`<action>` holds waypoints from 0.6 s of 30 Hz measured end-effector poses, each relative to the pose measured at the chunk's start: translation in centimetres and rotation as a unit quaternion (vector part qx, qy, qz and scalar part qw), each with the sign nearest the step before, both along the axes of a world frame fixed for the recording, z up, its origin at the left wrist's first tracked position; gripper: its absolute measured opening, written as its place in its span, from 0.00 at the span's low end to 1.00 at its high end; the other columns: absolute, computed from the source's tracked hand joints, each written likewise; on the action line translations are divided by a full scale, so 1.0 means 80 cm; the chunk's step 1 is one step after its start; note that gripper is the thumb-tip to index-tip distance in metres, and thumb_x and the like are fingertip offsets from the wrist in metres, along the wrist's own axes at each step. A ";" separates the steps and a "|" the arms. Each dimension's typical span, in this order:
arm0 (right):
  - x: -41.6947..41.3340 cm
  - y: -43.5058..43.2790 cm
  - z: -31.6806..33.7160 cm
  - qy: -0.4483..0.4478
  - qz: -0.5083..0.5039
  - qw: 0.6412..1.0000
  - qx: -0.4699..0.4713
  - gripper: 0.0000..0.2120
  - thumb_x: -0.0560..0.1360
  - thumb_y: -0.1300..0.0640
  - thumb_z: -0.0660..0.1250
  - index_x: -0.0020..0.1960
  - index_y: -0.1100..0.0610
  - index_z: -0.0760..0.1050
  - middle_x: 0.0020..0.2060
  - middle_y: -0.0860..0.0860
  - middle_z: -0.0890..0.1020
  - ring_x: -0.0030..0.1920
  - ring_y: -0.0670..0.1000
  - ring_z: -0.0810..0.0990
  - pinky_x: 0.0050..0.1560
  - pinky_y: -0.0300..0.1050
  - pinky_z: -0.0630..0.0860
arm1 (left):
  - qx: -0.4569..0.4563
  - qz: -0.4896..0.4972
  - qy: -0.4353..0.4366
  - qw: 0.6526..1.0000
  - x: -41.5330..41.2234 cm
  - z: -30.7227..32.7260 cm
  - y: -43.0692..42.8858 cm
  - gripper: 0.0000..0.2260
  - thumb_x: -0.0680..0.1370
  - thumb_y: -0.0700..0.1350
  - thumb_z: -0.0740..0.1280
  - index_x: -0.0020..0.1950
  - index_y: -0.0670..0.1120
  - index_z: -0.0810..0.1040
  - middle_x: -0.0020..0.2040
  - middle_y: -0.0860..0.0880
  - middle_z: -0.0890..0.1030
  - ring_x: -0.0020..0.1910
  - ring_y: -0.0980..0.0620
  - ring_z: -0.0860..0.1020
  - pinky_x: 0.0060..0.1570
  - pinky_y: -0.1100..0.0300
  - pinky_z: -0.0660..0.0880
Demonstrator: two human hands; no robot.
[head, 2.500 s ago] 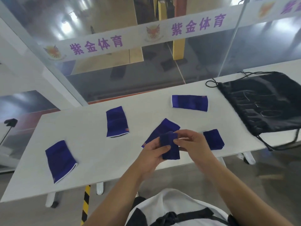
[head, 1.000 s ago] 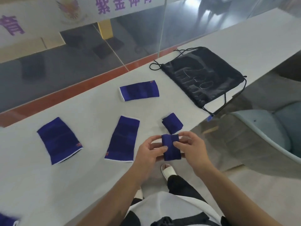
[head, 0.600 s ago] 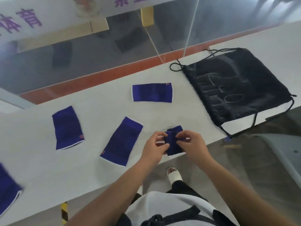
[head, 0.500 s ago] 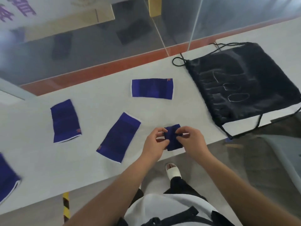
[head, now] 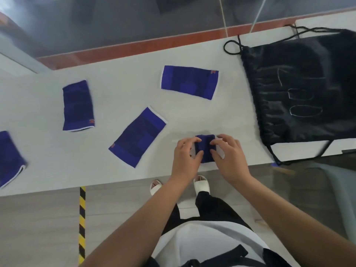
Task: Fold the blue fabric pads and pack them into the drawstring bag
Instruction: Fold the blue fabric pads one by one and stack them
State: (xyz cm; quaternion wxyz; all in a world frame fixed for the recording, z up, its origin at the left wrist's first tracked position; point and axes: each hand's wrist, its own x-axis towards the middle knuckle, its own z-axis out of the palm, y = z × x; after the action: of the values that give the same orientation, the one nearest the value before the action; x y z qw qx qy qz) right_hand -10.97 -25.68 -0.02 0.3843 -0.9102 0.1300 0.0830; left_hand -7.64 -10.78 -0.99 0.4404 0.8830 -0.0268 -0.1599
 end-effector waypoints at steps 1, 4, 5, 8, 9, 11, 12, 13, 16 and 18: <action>0.000 -0.003 0.001 -0.014 0.024 0.999 -0.021 0.13 0.78 0.62 0.68 0.61 0.58 0.79 0.67 0.54 0.76 0.68 0.57 0.70 0.66 0.53 0.72 | 0.010 -0.011 -0.014 1.000 -0.001 -0.001 0.001 0.17 0.78 0.41 0.71 0.65 0.49 0.76 0.65 0.48 0.75 0.64 0.50 0.73 0.65 0.51 0.75; 0.000 -0.015 0.004 -0.065 0.102 0.990 -0.077 0.17 0.80 0.56 0.66 0.67 0.57 0.76 0.71 0.55 0.74 0.73 0.59 0.68 0.71 0.60 0.68 | 0.056 -0.063 -0.071 0.994 -0.001 0.004 0.004 0.19 0.81 0.45 0.66 0.72 0.48 0.71 0.75 0.47 0.69 0.74 0.48 0.65 0.73 0.58 0.63; 0.000 -0.019 0.005 -0.073 0.132 0.984 -0.098 0.19 0.81 0.53 0.63 0.70 0.57 0.74 0.73 0.55 0.73 0.75 0.59 0.67 0.73 0.60 0.66 | 0.080 -0.085 -0.092 0.989 -0.001 0.005 0.004 0.20 0.83 0.47 0.63 0.75 0.48 0.68 0.78 0.47 0.65 0.77 0.48 0.61 0.75 0.59 0.59; 0.001 -0.029 0.004 -0.049 0.221 0.958 -0.176 0.26 0.81 0.45 0.50 0.76 0.55 0.66 0.77 0.52 0.67 0.79 0.57 0.59 0.76 0.59 0.54 | 0.174 -0.167 -0.103 0.965 -0.001 0.001 0.004 0.25 0.85 0.53 0.53 0.81 0.50 0.55 0.83 0.51 0.52 0.82 0.48 0.49 0.79 0.52 0.48; 0.000 -0.032 0.002 -0.028 0.249 0.947 -0.199 0.28 0.81 0.44 0.47 0.77 0.54 0.63 0.78 0.50 0.65 0.80 0.55 0.56 0.76 0.59 0.50 | 0.205 -0.194 -0.090 0.955 -0.002 -0.003 0.005 0.26 0.85 0.54 0.50 0.82 0.52 0.49 0.83 0.53 0.47 0.82 0.48 0.44 0.79 0.50 0.45; -0.002 -0.039 -0.007 0.014 0.291 0.929 -0.229 0.31 0.80 0.42 0.40 0.81 0.50 0.53 0.81 0.45 0.55 0.81 0.51 0.47 0.76 0.59 0.43 | 0.254 -0.230 -0.064 0.937 -0.005 -0.014 0.008 0.27 0.85 0.56 0.46 0.82 0.54 0.41 0.80 0.58 0.36 0.81 0.48 0.38 0.79 0.46 0.39; -0.003 -0.042 -0.012 0.036 0.301 0.924 -0.232 0.32 0.79 0.41 0.36 0.82 0.48 0.46 0.81 0.42 0.48 0.80 0.49 0.41 0.76 0.59 0.40 | 0.269 -0.238 -0.058 0.932 -0.006 -0.018 0.010 0.27 0.85 0.57 0.45 0.81 0.55 0.37 0.79 0.60 0.32 0.81 0.48 0.36 0.79 0.46 0.37; -0.003 -0.044 -0.015 0.054 0.305 0.922 -0.232 0.32 0.79 0.40 0.33 0.82 0.46 0.40 0.80 0.40 0.42 0.80 0.48 0.38 0.77 0.59 0.38 | 0.277 -0.239 -0.054 0.929 -0.007 -0.022 0.011 0.28 0.84 0.58 0.44 0.81 0.56 0.34 0.78 0.60 0.30 0.80 0.49 0.34 0.78 0.46 0.36; -0.002 -0.047 -0.023 0.070 0.303 0.927 -0.212 0.29 0.82 0.41 0.36 0.81 0.44 0.35 0.79 0.38 0.37 0.80 0.48 0.36 0.78 0.60 0.37 | 0.277 -0.228 -0.051 0.932 -0.006 -0.033 0.009 0.29 0.84 0.59 0.42 0.79 0.56 0.29 0.77 0.59 0.26 0.79 0.50 0.32 0.77 0.45 0.33; 0.000 -0.049 -0.026 0.077 0.306 0.927 -0.201 0.29 0.82 0.42 0.39 0.80 0.44 0.33 0.78 0.37 0.35 0.80 0.48 0.35 0.78 0.59 0.37 | 0.273 -0.228 -0.048 0.933 -0.007 -0.037 0.007 0.29 0.84 0.59 0.43 0.77 0.57 0.25 0.75 0.59 0.23 0.79 0.49 0.31 0.77 0.45 0.32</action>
State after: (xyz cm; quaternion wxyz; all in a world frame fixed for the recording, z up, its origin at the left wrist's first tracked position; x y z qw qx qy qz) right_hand -11.01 -29.61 -2.10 0.1384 -0.9547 -0.1117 0.2386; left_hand -8.22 -10.21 -3.98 0.1324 0.9460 -0.2034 -0.2148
